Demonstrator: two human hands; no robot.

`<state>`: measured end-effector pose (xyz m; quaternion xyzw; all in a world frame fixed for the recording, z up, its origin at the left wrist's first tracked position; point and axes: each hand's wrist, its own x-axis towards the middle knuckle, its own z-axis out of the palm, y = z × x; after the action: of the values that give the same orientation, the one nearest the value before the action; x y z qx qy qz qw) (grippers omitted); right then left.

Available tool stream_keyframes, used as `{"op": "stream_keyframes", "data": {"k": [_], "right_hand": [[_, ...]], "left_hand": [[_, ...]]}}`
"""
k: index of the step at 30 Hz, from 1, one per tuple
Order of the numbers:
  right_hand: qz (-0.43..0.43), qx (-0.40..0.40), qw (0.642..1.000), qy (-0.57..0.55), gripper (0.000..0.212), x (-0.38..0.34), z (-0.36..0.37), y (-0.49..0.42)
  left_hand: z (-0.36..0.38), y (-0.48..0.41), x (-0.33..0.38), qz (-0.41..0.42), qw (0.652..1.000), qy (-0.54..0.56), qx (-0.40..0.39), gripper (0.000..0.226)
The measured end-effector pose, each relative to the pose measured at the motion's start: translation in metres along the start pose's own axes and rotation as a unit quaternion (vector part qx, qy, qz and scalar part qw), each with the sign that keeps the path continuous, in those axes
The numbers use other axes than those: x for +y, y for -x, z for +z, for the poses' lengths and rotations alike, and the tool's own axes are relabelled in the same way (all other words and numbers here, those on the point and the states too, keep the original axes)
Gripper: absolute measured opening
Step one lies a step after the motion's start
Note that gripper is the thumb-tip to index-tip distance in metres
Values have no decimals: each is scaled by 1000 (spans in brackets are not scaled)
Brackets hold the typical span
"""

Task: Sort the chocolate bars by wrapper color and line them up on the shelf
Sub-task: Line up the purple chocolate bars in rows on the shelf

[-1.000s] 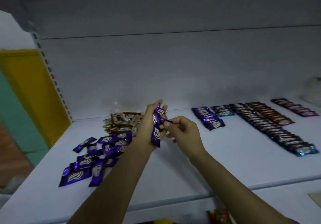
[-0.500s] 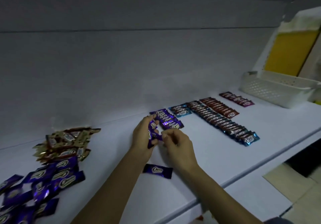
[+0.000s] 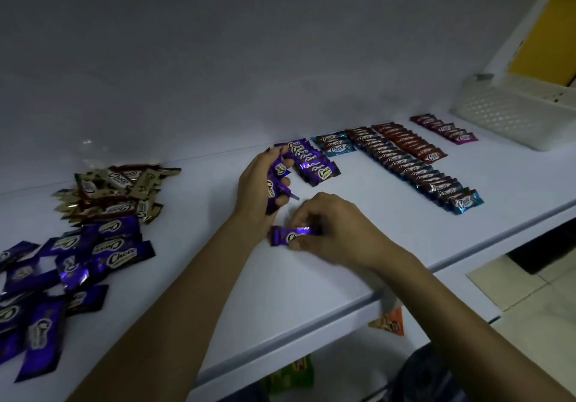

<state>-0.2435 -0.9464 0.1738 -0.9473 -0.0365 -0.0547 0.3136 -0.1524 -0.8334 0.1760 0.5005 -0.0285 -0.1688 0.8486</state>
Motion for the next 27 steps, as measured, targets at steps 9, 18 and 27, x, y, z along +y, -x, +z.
{"op": "stream_keyframes", "data": {"k": [9, 18, 27], "right_hand": [[71, 130, 984, 103, 23, 53, -27, -22], [31, 112, 992, 46, 34, 63, -33, -16], [21, 3, 979, 203, 33, 67, -42, -29]], "left_hand": [[2, 2, 0, -9, 999, -23, -37, 20], [7, 2, -3, 14, 997, -66, -39, 18], [10, 2, -3, 11, 996, -87, -30, 18]]}}
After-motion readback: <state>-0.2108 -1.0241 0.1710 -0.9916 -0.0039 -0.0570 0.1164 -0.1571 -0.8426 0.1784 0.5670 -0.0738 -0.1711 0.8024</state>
